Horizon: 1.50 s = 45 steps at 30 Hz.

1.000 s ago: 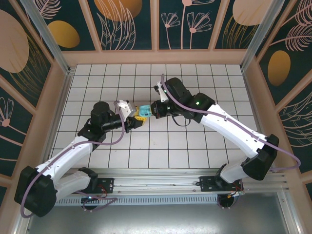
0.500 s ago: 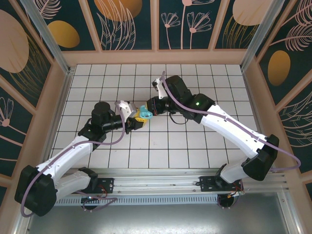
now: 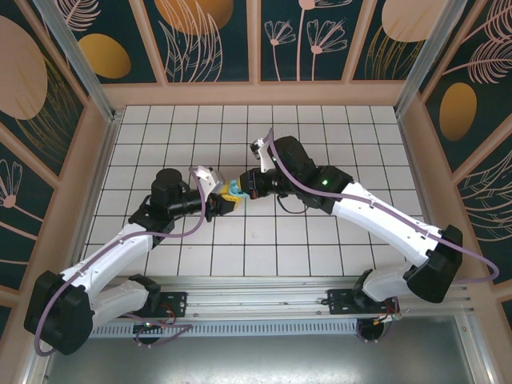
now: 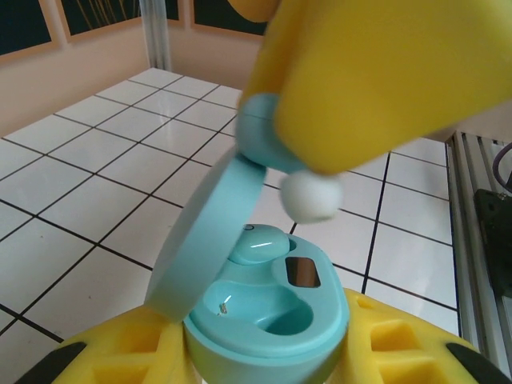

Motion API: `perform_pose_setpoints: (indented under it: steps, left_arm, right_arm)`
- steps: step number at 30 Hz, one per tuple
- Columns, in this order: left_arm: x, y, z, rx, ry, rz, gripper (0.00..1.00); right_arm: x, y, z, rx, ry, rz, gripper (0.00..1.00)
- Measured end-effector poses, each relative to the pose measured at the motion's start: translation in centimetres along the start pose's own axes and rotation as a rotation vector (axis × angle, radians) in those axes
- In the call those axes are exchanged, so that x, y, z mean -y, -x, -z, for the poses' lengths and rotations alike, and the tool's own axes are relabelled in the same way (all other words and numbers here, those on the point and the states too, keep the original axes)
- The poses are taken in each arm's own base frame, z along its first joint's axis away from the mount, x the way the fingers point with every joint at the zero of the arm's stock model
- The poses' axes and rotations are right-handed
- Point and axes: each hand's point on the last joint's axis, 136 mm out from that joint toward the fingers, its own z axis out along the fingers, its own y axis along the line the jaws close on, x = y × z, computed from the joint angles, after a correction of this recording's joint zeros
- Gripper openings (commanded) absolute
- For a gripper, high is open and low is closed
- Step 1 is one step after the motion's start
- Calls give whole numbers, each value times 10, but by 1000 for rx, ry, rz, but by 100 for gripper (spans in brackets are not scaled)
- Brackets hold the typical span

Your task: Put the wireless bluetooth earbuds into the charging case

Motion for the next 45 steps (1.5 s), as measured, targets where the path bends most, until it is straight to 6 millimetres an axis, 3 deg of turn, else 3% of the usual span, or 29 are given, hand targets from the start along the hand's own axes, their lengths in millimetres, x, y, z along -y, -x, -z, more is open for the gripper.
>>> perform_pose_setpoints:
  steps: [17, 25, 28, 45]
  left_arm:
    - [-6, 2, 0, 23, 34, 46, 0]
    - [-6, 2, 0, 40, 29, 76, 0]
    - [2, 14, 1, 84, -11, 43, 0]
    - [0, 13, 1, 80, -4, 61, 0]
  right_arm:
    - [2, -11, -3, -1, 13, 5, 7]
    - [4, 3, -5, 71, -28, 53, 7]
    - [11, 8, -8, 97, -67, 72, 7]
    - [10, 7, -20, 80, -48, 105, 7]
